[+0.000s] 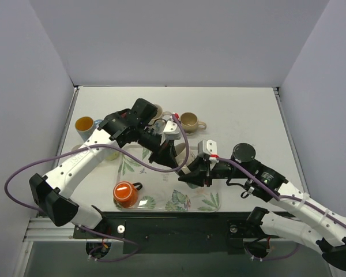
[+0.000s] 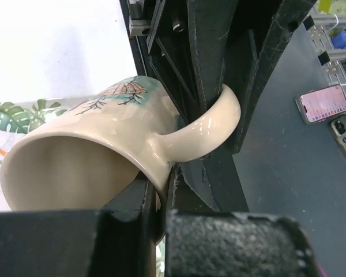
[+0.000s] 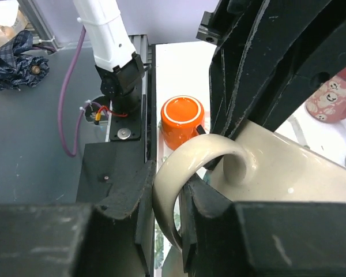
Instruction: Turn the mug right side up
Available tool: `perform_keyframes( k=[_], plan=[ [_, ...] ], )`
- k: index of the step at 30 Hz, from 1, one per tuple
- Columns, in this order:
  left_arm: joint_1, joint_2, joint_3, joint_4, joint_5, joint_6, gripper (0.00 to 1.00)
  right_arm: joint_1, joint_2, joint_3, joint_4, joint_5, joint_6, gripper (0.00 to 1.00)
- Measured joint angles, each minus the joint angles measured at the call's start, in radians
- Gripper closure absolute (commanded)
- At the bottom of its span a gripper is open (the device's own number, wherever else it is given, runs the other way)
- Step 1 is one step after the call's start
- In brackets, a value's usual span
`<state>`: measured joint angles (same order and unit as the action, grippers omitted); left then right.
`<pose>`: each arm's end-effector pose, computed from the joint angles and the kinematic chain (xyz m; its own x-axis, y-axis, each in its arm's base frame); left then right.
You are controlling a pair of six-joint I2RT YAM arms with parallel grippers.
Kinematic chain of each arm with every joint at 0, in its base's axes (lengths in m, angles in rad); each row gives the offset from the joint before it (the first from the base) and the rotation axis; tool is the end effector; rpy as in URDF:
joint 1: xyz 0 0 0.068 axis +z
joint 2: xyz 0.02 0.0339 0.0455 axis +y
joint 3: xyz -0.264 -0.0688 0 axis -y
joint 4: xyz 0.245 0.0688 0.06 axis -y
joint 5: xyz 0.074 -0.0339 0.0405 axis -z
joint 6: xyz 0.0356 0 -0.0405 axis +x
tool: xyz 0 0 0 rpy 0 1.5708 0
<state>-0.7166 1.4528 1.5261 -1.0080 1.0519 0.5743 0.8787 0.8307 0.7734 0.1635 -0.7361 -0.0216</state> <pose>0.1933 -0.2094 0.3797 -0.1210 0.4627 -0.8782 0.9296 -0.2575 -0.2637 0.1027 0.1614 0.3649 0.0892 0.0825 -0.9926 -0.9949 -0.0393 -0.0926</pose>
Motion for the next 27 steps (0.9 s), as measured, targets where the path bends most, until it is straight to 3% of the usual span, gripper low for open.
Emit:
perform_keyframes(
  k=[3,5,6,8,12,16,23,27],
  plan=[
    [-0.003,-0.011,0.000,0.017,-0.026,-0.059,1.00,-0.001,-0.015,0.000,-0.009,0.010,-0.033,0.81],
    [-0.004,-0.020,0.002,0.025,-0.077,-0.102,1.00,-0.002,-0.020,0.000,-0.019,0.052,-0.055,0.57],
    [-0.006,-0.025,0.009,0.025,-0.135,-0.123,1.00,-0.002,-0.023,-0.001,-0.026,0.126,-0.057,0.32],
    [-0.010,-0.029,0.021,0.013,-0.285,-0.142,1.00,-0.013,-0.029,-0.001,-0.019,0.248,-0.042,0.15],
    [0.026,-0.028,0.062,-0.044,-0.573,-0.167,1.00,-0.023,-0.037,-0.001,-0.014,0.474,-0.021,0.10],
    [0.141,-0.030,0.131,-0.109,-0.703,-0.173,1.00,-0.023,-0.032,-0.006,-0.006,0.582,0.000,0.09],
    [0.449,-0.122,0.123,-0.124,-0.942,-0.132,1.00,-0.023,-0.036,-0.066,0.030,0.617,0.011,0.07],
    [0.692,-0.172,0.061,-0.123,-1.044,-0.081,1.00,-0.023,-0.040,-0.094,0.035,0.617,0.026,0.06]
  ],
)
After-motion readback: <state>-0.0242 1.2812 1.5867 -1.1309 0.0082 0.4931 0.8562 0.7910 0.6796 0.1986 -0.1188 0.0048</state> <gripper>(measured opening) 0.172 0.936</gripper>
